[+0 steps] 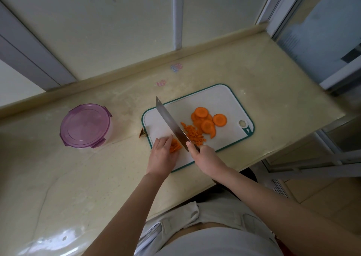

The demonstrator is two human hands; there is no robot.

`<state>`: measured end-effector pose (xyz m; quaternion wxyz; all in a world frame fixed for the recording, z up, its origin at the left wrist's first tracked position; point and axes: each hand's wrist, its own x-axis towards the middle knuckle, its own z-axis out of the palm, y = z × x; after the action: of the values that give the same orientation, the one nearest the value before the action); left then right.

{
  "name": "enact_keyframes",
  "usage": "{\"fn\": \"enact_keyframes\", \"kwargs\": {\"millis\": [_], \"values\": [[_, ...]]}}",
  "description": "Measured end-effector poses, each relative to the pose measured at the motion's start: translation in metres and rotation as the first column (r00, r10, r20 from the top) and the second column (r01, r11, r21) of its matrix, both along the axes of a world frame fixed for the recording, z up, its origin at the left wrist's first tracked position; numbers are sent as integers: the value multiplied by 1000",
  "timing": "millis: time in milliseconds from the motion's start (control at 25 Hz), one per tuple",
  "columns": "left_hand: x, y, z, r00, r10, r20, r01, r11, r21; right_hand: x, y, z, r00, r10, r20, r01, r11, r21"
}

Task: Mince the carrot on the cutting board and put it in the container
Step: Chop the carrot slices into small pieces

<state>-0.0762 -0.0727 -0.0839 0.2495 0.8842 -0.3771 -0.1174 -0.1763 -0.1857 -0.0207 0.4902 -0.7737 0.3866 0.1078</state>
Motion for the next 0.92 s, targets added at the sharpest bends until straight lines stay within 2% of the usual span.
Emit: {"fn": "enact_keyframes", "kwargs": {"millis": [120, 360, 640, 920], "values": [[0, 0, 4, 996, 58, -69, -59, 998, -14, 2, 2, 0, 1000, 2, -29, -2, 1000, 0], [1, -4, 5, 992, 86, -88, -92, 994, -66, 3, 6, -4, 996, 30, -87, -31, 999, -10], [0, -8, -3, 992, 115, -49, -119, 989, -91, 11, 8, -4, 988, 65, -139, -74, 996, -58], [-3, -6, -2, 995, 100, -10, -100, 989, -112, 16, 14, -12, 994, 62, -89, -69, 994, -81]]}}
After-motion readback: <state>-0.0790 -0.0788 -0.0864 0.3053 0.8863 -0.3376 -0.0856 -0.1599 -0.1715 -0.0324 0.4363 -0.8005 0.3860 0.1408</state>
